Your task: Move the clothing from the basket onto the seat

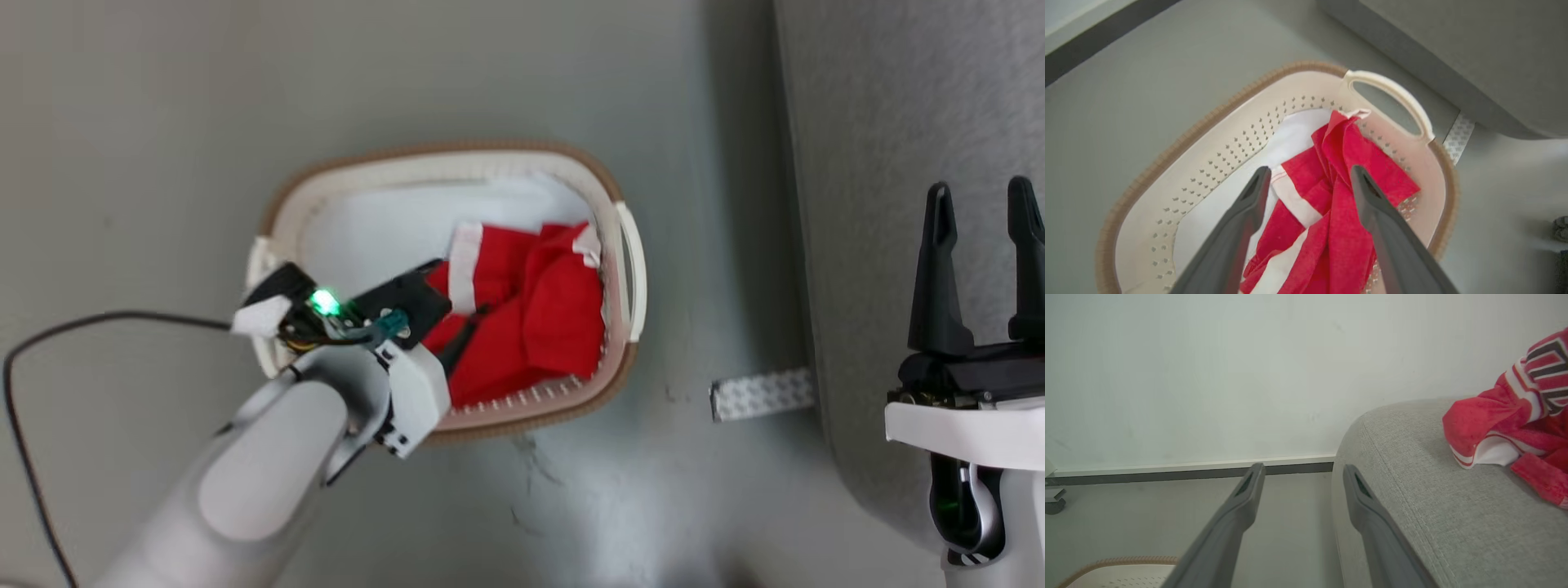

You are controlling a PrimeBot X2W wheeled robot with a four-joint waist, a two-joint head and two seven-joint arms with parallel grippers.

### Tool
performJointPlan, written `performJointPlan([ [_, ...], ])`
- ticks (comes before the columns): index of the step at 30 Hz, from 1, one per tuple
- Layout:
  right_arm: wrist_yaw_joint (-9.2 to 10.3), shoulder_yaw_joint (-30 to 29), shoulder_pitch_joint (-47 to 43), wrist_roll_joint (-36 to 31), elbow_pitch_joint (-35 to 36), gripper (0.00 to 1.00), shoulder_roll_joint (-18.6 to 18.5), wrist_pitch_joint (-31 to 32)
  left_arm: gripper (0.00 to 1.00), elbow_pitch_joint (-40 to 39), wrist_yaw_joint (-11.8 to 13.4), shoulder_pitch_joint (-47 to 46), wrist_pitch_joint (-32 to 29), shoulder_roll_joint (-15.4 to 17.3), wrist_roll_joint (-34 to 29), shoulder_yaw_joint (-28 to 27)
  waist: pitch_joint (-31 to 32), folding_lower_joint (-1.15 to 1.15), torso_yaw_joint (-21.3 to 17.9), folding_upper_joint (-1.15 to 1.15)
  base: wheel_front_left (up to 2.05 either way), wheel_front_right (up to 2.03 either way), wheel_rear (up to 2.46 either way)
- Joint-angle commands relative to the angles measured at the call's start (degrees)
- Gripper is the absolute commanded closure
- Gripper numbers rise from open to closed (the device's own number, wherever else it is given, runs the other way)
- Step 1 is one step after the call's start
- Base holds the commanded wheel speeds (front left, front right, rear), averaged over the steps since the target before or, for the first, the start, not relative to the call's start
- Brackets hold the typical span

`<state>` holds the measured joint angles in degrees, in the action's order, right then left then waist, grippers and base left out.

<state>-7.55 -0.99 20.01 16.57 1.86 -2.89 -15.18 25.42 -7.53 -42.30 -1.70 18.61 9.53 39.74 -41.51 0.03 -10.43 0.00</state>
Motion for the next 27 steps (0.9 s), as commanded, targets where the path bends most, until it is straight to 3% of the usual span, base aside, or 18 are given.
performJointPlan([
  [1,0.12,0.2,0.9,0.2,0.3,0.00,0.0,0.0,0.00,1.2,0.1,-1.3,-1.2,1.0,-1.2,1.2,-6.2,-0.03,-2.2,0.00,0.00,0.00,0.00],
  [8,0.12,1.5,1.8,1.1,0.9,0.00,0.0,0.0,0.00,8.0,0.1,-7.6,-8.6,4.4,-0.4,10.9,-9.6,-0.03,-2.9,0.00,0.00,0.00,0.00],
  [16,0.12,2.0,2.6,-0.5,2.5,0.00,0.0,0.0,0.02,14.8,0.1,-13.8,-8.0,4.1,1.8,14.0,-13.3,-0.03,-3.8,0.00,0.00,0.00,0.00],
  [17,0.12,1.9,2.6,-0.6,2.5,0.00,0.0,0.0,0.95,15.7,0.1,-14.1,-7.5,3.5,2.3,14.1,-13.4,-0.03,-3.8,0.00,0.00,0.00,0.00],
  [18,0.12,1.8,2.5,-0.7,2.6,0.00,0.0,0.0,1.00,16.7,0.1,-14.7,-6.5,3.2,2.5,13.8,-13.5,-0.03,-3.8,0.00,0.00,0.00,0.00],
  [27,0.12,-0.2,1.5,-3.2,1.6,0.00,0.0,0.0,1.00,23.1,0.9,-14.5,2.2,-3.6,7.7,10.8,-9.6,-0.03,0.6,0.00,0.00,0.00,0.00],
])
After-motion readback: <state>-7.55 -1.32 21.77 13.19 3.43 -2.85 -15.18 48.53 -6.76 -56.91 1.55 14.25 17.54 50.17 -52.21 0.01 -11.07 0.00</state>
